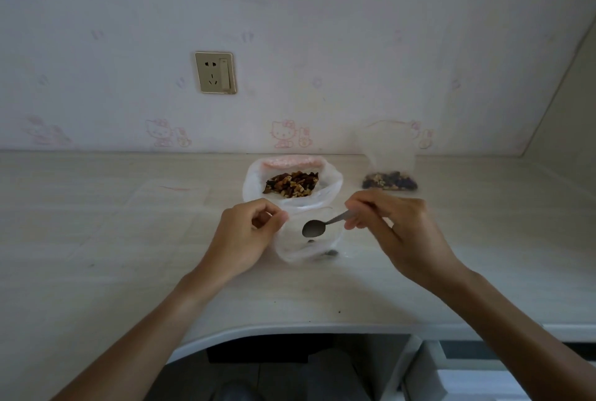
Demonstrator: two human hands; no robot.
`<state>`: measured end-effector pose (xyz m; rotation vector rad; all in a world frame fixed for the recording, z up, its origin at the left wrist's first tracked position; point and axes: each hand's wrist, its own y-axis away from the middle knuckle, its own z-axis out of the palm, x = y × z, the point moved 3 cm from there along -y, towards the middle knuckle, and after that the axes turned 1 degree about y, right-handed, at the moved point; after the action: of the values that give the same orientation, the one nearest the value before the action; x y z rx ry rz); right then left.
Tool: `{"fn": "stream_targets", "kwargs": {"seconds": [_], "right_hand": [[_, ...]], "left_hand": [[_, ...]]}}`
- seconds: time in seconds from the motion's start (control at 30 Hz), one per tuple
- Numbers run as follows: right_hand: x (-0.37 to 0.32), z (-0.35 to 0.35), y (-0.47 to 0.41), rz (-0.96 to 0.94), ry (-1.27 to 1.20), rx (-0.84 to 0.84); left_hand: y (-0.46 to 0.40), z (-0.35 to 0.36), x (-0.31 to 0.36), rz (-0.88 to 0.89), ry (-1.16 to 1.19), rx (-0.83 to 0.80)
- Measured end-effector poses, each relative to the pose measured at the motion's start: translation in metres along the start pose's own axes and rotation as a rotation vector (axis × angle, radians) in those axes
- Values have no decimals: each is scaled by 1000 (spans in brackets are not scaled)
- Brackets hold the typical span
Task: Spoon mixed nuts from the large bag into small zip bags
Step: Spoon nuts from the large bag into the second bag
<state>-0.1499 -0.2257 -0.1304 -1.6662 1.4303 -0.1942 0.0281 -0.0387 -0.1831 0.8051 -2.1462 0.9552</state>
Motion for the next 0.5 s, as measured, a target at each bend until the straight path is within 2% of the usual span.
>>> {"fn": "stream_targets", "kwargs": {"seconds": [0.1, 0.17, 0.27, 0.37, 0.5], "right_hand": [[9, -1, -8, 154, -197, 139], [18, 0, -12, 334, -373, 223], [35, 6, -18, 612, -612, 253], [51, 16, -26, 782, -775, 253], [69, 33, -47, 848, -882, 215]], "left_hand": [[-4, -2, 2, -9, -43, -14], [-7, -3, 5, 5, -62, -33], [-11, -6, 6, 33, -49, -31], [-17, -17, 2, 45, -30, 105], [-39, -33, -11, -65, -29, 386]]}}
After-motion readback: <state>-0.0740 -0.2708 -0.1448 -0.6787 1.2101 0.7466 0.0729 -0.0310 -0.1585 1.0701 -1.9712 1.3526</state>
